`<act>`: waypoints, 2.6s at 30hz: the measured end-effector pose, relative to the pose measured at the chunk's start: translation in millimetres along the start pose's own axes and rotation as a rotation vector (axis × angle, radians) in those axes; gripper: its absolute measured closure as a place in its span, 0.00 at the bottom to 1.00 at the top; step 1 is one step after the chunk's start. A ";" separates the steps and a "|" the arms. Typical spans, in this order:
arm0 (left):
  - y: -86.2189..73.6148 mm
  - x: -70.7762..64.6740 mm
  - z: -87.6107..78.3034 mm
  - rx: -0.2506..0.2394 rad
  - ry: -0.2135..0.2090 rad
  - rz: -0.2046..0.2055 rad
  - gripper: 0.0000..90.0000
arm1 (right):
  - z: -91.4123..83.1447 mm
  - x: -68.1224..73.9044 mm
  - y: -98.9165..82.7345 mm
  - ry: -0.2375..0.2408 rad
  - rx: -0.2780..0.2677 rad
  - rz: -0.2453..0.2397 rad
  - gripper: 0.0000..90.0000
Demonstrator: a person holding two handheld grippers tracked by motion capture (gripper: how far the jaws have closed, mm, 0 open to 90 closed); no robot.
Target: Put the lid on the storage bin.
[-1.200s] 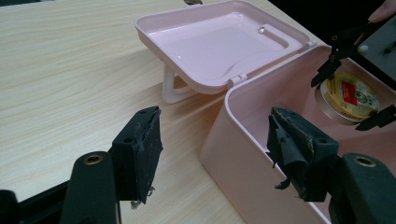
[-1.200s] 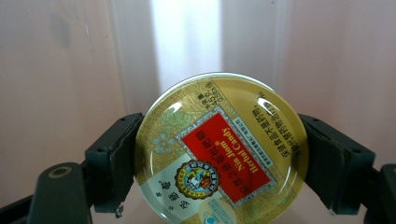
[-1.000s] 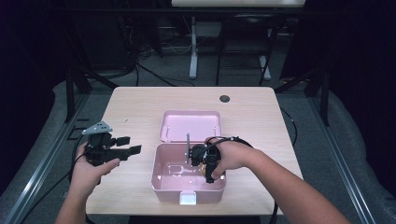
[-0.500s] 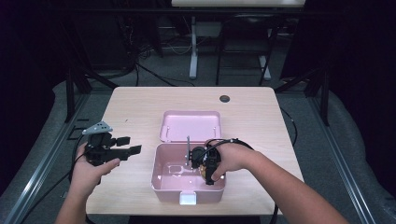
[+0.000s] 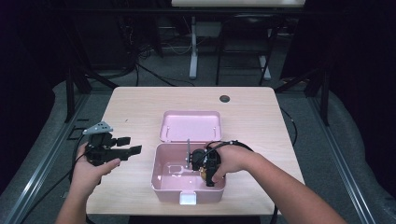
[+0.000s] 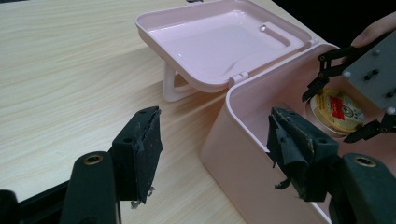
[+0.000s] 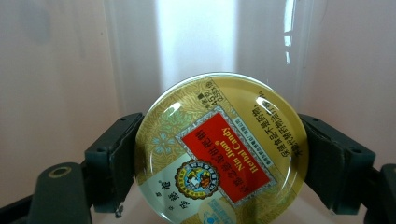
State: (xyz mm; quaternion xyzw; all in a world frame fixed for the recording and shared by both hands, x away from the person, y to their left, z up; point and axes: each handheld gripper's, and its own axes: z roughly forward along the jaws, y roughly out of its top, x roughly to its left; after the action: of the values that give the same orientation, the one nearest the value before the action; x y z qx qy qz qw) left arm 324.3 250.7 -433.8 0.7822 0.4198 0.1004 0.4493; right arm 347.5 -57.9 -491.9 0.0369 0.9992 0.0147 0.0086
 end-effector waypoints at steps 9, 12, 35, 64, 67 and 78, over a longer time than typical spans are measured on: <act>0.1 0.7 -0.3 0.007 -0.003 0.003 0.39 | 6.2 0.6 1.0 -0.010 0.013 -0.020 0.22; -0.1 0.3 0.5 0.004 -0.001 0.002 0.39 | 7.9 -0.1 1.0 -0.010 0.015 -0.019 0.22; -0.4 1.2 1.9 0.010 -0.001 0.004 0.39 | 20.9 -0.6 0.8 0.012 0.016 -0.016 0.21; -0.7 1.2 1.2 0.009 0.000 0.000 0.39 | 20.9 -3.0 -0.2 0.030 -0.008 0.002 0.18; -0.6 0.6 0.5 0.007 -0.001 -0.001 0.39 | 16.4 -3.4 0.0 0.025 -0.007 0.001 0.18; -0.3 -0.7 2.6 0.017 -0.007 0.006 0.39 | -4.9 -0.7 -1.0 0.016 -0.037 0.012 0.18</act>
State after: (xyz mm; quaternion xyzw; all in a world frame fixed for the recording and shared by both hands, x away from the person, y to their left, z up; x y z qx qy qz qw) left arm 325.1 248.6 -435.4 0.7876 0.4168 0.0956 0.4438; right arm 348.0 -59.1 -487.0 0.0423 0.9985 0.0336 0.0012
